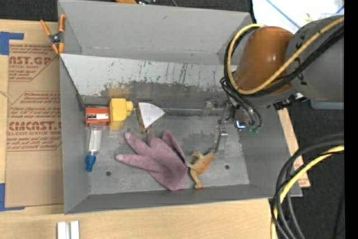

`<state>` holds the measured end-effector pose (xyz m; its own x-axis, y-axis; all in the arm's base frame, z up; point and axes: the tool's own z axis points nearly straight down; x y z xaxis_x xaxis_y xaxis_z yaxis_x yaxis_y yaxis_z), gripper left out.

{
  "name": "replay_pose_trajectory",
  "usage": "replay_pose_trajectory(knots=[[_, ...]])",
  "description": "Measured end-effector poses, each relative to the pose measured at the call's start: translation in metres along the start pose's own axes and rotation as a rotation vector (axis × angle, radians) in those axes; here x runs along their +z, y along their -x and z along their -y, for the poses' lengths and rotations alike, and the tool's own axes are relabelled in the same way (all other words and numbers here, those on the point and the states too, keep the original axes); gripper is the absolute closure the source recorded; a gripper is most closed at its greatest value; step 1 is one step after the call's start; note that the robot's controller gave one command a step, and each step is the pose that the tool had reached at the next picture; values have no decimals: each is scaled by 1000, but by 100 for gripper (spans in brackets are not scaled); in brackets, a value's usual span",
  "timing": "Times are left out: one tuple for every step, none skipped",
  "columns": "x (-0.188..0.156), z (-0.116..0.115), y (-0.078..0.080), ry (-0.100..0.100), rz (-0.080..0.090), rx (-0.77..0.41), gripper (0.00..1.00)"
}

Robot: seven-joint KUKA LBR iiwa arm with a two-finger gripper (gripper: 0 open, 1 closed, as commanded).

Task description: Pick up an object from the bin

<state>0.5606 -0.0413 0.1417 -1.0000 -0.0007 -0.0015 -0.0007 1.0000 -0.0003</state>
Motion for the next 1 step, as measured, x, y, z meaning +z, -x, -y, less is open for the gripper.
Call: replay_pose_trajectory(knots=[[74, -5, -47, 3, -9, -329, 0]])
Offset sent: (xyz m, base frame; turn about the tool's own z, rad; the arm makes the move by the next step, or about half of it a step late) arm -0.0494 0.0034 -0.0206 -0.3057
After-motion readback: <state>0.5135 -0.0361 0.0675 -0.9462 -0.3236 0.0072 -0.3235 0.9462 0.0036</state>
